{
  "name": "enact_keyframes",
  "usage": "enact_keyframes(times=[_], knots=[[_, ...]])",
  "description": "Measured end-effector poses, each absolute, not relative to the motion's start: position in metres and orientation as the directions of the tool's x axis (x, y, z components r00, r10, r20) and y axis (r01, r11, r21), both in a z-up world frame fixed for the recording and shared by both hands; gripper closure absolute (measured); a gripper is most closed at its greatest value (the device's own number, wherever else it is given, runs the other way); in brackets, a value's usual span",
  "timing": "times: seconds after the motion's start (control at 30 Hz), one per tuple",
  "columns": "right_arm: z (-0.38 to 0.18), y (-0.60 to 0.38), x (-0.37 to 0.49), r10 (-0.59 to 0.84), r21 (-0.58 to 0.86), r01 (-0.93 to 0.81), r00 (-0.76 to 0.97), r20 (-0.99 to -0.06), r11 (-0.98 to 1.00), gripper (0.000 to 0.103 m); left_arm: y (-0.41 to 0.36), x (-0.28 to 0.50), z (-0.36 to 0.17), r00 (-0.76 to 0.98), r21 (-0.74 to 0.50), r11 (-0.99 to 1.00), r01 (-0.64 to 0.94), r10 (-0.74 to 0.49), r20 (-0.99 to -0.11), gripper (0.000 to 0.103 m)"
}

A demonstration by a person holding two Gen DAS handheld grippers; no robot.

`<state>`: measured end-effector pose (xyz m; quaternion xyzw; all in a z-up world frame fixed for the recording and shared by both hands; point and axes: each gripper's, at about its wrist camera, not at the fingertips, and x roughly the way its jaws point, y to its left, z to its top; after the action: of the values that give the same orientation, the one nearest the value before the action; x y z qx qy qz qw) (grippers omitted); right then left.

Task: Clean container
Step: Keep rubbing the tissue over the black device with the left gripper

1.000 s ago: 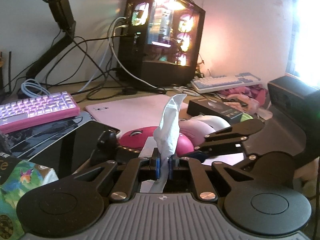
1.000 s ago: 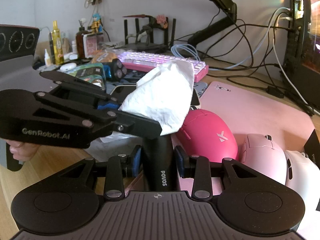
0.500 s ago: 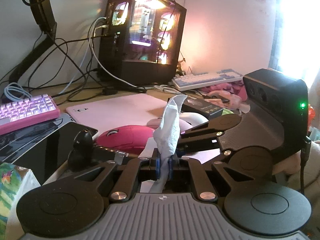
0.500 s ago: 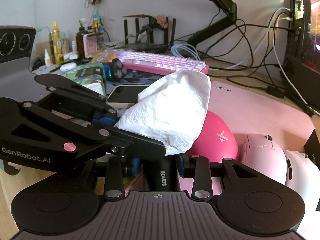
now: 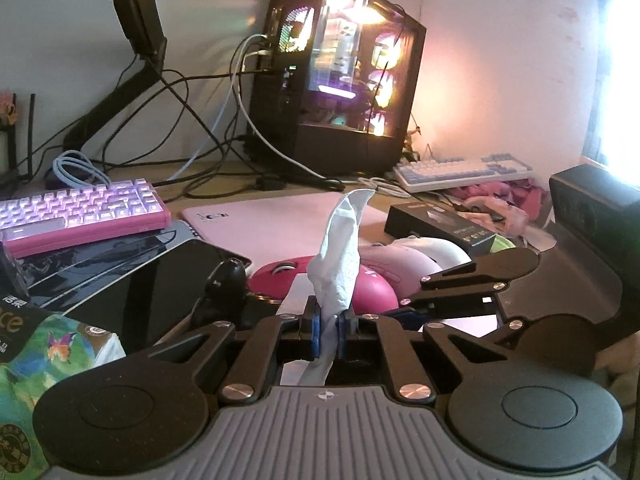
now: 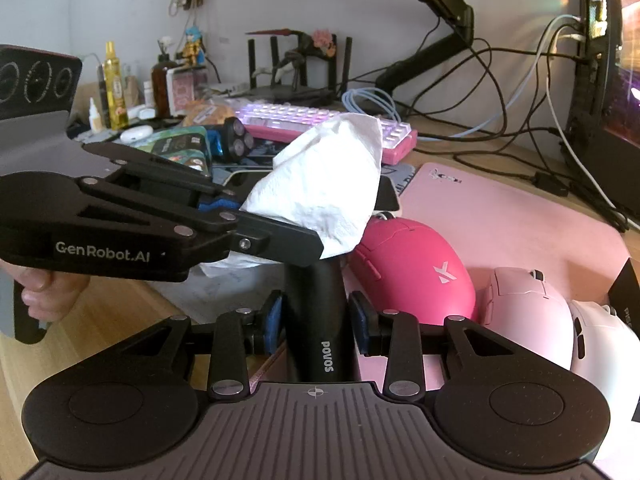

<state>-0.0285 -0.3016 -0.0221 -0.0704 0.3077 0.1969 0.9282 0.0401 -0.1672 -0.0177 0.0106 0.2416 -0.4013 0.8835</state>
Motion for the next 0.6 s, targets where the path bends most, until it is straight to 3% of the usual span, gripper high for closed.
enact_keyframes(times=[0.6], knots=[[-0.022, -0.304, -0.027, 0.324, -0.007, -0.409, 0.732, -0.599, 0.913, 0.064, -0.176, 0.029, -0.019, 0.47, -0.186, 0.584, 0.79, -0.772, -0.428, 0.091]])
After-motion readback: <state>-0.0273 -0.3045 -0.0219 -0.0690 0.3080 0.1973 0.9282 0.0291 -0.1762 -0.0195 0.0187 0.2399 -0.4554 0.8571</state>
